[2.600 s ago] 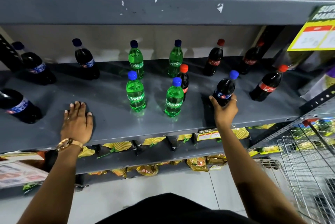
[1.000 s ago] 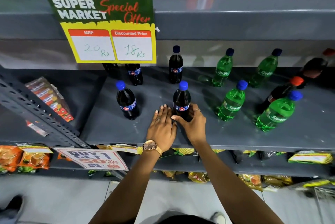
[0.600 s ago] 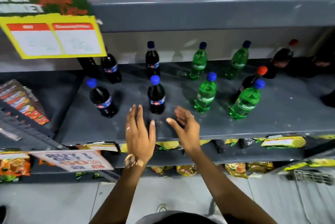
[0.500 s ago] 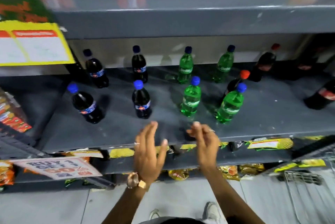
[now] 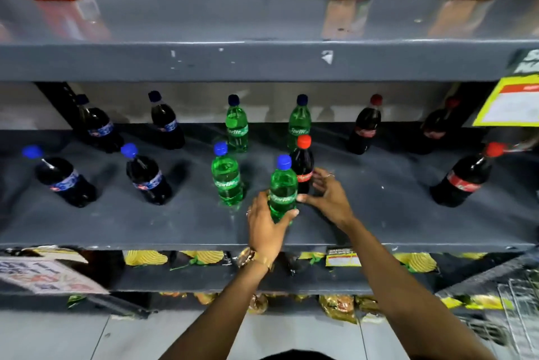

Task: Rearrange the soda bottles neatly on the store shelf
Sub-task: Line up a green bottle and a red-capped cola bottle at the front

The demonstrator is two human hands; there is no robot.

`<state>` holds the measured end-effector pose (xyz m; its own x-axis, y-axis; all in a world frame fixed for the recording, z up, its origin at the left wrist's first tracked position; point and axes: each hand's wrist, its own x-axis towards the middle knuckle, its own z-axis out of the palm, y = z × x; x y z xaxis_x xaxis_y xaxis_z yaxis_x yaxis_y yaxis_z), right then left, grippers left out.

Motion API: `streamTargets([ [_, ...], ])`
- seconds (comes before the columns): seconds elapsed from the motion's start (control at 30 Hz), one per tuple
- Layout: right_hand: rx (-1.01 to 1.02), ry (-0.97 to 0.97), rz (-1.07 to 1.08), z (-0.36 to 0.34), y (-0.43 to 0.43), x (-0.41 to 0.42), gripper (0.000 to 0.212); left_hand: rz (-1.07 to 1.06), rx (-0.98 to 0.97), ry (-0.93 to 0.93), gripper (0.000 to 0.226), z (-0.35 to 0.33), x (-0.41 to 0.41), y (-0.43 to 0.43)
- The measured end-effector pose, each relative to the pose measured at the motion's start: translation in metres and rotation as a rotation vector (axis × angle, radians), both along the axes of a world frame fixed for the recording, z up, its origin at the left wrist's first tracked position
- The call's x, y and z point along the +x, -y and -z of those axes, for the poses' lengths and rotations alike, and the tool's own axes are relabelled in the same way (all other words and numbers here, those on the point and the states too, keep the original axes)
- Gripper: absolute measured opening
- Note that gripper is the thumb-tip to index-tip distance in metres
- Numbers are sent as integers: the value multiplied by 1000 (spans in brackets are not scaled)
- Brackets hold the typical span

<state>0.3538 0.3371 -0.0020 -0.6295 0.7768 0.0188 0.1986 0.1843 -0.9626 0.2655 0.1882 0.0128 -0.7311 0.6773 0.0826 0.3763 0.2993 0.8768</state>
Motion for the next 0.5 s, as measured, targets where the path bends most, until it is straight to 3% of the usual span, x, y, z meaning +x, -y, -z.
streamTargets([
  [0.3,24,-44,15,2,-7,24,50,-123,48,-65,59,8,13,-7],
  [0.5,103,-35,288,8,-25,117,47,-54,36,-91,58,8,31,-28],
])
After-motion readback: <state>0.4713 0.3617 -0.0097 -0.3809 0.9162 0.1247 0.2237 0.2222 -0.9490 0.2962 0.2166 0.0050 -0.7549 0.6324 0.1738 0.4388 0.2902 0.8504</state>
